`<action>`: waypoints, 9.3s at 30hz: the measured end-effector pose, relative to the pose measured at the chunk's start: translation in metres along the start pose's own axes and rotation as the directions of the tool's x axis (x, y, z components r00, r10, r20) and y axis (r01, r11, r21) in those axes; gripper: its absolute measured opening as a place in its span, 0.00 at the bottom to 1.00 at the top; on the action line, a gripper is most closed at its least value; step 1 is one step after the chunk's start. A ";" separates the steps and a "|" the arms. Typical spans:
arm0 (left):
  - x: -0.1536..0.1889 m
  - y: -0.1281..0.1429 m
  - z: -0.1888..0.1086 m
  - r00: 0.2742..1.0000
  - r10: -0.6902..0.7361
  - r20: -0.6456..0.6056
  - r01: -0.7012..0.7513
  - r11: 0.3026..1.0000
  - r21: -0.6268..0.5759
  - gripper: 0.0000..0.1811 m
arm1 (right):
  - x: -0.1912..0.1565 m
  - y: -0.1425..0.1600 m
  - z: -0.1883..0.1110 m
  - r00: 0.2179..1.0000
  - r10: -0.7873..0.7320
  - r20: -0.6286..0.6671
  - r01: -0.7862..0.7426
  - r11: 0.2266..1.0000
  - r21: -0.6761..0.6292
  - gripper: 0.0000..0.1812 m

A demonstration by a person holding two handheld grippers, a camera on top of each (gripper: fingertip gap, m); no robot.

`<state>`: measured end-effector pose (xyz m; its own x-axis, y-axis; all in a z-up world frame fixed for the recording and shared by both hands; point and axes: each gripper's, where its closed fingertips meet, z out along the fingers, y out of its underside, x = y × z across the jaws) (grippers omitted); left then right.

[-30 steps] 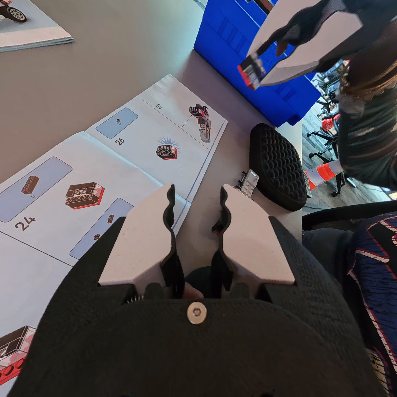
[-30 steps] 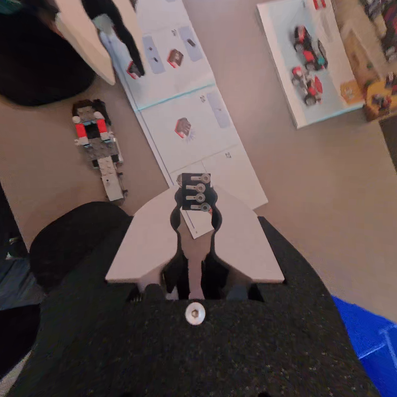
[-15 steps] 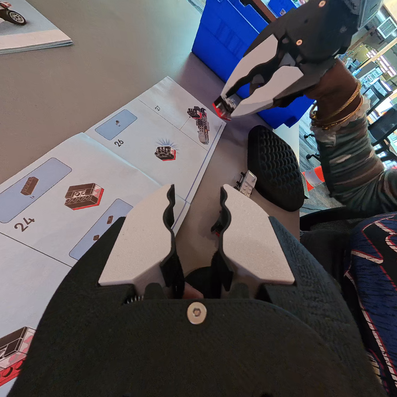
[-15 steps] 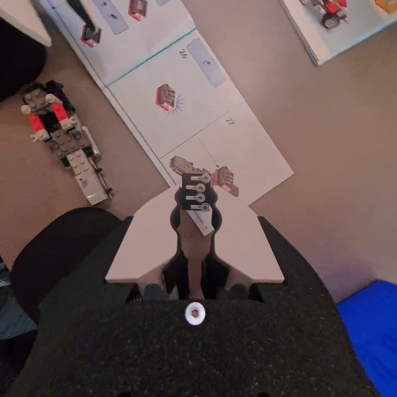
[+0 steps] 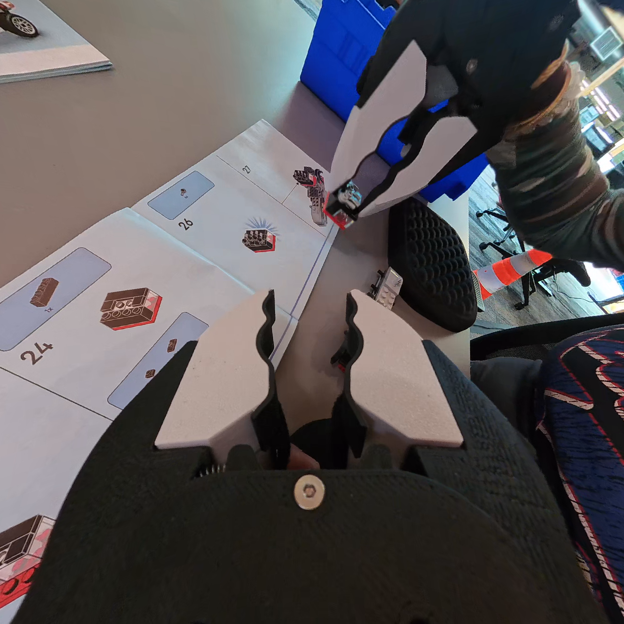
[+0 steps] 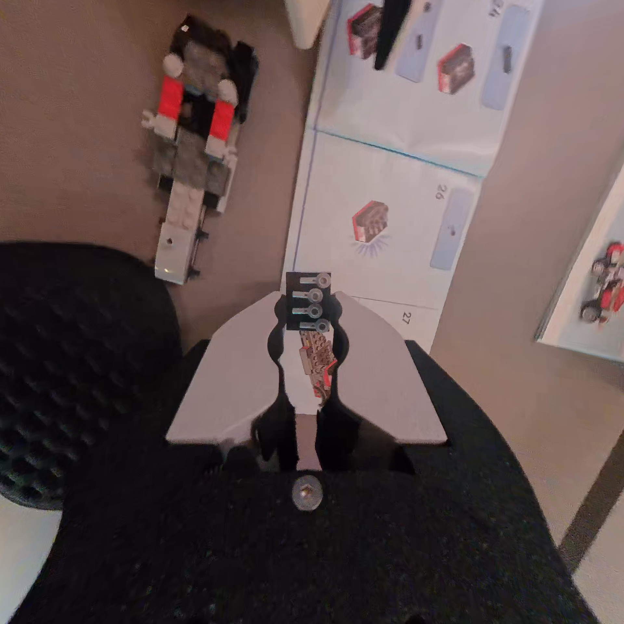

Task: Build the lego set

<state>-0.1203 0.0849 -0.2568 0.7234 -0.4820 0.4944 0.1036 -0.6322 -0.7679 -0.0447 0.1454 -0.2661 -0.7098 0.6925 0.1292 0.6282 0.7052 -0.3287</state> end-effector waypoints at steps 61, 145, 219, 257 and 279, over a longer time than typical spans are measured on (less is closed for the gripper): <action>0.063 0.014 -0.010 0.890 0.352 -0.291 -0.360 0.933 0.029 0.27 | -0.007 -0.013 -0.087 0.815 0.558 0.156 -0.561 0.693 0.452 0.19; 0.043 0.054 0.018 0.866 0.465 -0.181 -0.499 0.820 -0.281 0.23 | -0.080 -0.064 0.001 0.973 0.209 -0.097 -0.187 0.963 0.193 0.19; 0.032 0.040 0.017 0.769 0.599 0.224 -0.454 0.757 -0.469 0.25 | -0.088 0.024 -0.045 0.921 0.340 -0.191 -0.276 0.914 0.297 0.19; 0.027 0.046 0.050 0.351 0.678 -0.646 -0.925 0.143 -0.352 0.10 | -0.087 0.025 -0.057 0.916 0.348 -0.202 -0.251 0.886 0.389 0.19; 0.033 0.046 0.033 0.825 0.538 0.173 -0.392 0.765 -0.511 0.25 | -0.068 -0.008 -0.056 0.863 0.501 -0.062 -0.373 0.715 0.591 0.19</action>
<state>-0.0695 0.0603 -0.2893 0.7707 -0.6327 -0.0758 -0.5531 -0.6051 -0.5727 0.0165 0.1012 -0.2194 -0.2786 0.9604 0.0045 0.5255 0.1564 -0.8363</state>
